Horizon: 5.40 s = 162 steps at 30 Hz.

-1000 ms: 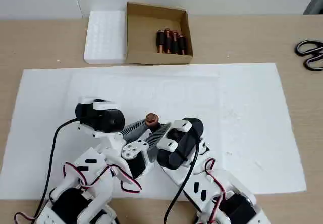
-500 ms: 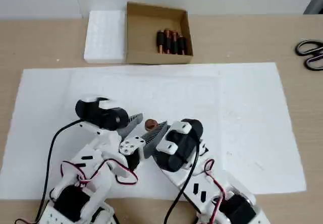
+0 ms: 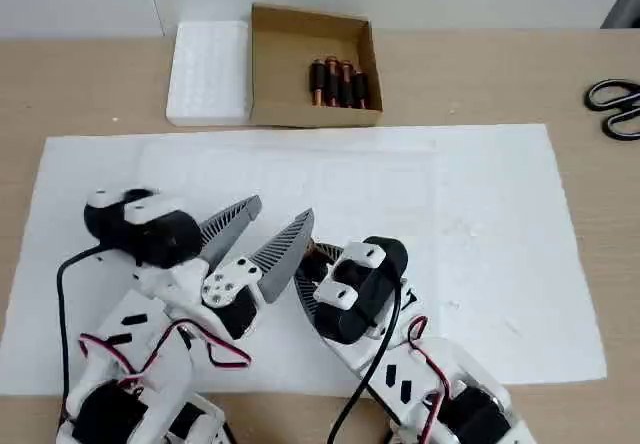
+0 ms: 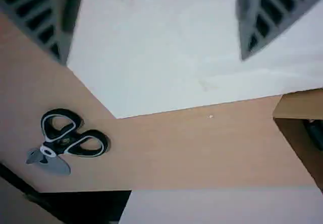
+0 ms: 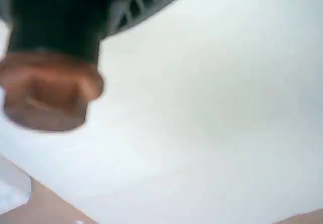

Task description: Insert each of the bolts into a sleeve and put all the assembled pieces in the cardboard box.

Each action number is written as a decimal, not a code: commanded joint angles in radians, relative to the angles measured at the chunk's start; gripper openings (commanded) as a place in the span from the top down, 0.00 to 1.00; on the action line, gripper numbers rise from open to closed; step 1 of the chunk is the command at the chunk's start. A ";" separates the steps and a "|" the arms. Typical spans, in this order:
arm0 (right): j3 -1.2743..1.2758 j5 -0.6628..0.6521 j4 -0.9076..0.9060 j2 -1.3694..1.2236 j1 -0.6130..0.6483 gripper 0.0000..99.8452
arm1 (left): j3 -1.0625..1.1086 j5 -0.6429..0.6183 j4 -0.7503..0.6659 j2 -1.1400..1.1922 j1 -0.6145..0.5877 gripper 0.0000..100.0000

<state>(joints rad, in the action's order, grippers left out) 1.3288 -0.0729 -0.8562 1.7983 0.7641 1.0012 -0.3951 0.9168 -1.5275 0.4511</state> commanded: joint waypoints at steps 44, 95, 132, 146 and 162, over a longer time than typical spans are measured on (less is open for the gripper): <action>-1.264 0.095 0.157 -1.748 -0.475 1.00 | -1.260 -0.058 0.256 1.499 -0.330 0.81; -2.746 0.094 0.285 -3.094 -0.467 0.99 | -1.262 -0.117 0.330 1.705 -0.252 0.99; -2.751 0.089 0.163 -3.088 -0.447 0.79 | -1.320 -0.120 0.414 1.501 -0.247 0.99; -3.012 0.091 -0.096 -3.089 -0.446 0.83 | -1.193 -0.117 0.410 1.275 -0.255 0.99; -3.012 0.092 -0.427 -2.839 -0.452 1.00 | -1.047 -0.115 0.410 1.074 -0.385 0.99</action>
<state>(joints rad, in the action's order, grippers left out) -1.6356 0.0130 -1.2014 -1.1676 0.3191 -0.0652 -0.5056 1.3372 -0.3920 0.0844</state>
